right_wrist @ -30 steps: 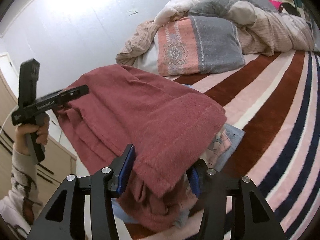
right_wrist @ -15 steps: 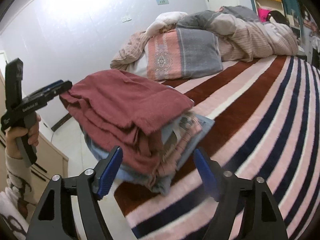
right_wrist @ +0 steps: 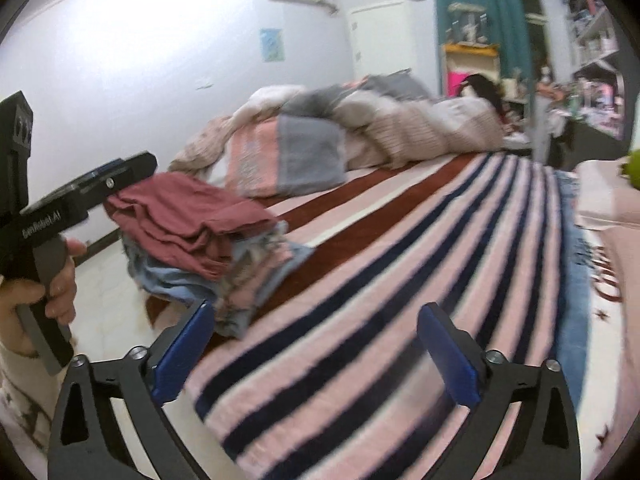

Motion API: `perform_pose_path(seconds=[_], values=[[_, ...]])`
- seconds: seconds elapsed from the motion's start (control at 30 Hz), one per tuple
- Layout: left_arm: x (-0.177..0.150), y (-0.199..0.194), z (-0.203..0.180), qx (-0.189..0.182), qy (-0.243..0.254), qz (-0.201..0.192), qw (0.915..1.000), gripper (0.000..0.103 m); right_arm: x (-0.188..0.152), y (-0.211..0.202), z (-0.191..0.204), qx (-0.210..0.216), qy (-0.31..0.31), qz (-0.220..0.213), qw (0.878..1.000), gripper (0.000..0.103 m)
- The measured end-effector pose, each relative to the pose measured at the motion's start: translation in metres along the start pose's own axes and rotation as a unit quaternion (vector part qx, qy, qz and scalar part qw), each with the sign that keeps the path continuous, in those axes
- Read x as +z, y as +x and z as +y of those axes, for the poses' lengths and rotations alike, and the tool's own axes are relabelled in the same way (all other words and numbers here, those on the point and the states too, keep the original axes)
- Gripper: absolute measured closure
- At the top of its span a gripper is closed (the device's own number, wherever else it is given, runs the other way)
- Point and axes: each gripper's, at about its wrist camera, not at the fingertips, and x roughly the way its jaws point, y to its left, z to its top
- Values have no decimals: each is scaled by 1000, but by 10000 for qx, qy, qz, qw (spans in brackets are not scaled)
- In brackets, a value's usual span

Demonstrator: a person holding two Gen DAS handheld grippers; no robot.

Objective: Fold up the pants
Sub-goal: 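Open the left tool and withdraw both tools from the pile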

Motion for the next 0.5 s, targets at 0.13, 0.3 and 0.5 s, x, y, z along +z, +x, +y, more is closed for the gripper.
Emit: perform_pose_path(seconds=[0.13, 0.3, 0.5], values=[[-8, -3, -41, -37, -22, -116, 9999, 5, -18, -37, -21, -370, 135, -321, 9987, 1], [-24, -5, -76, 221, -34, -320, 9992, 1, -44, -74, -40, -810, 319, -817, 9928, 1], [-39, -6, -88, 160, 58, -255, 9995, 1, -69, -88, -45, -932, 469, -1082, 9886, 1]])
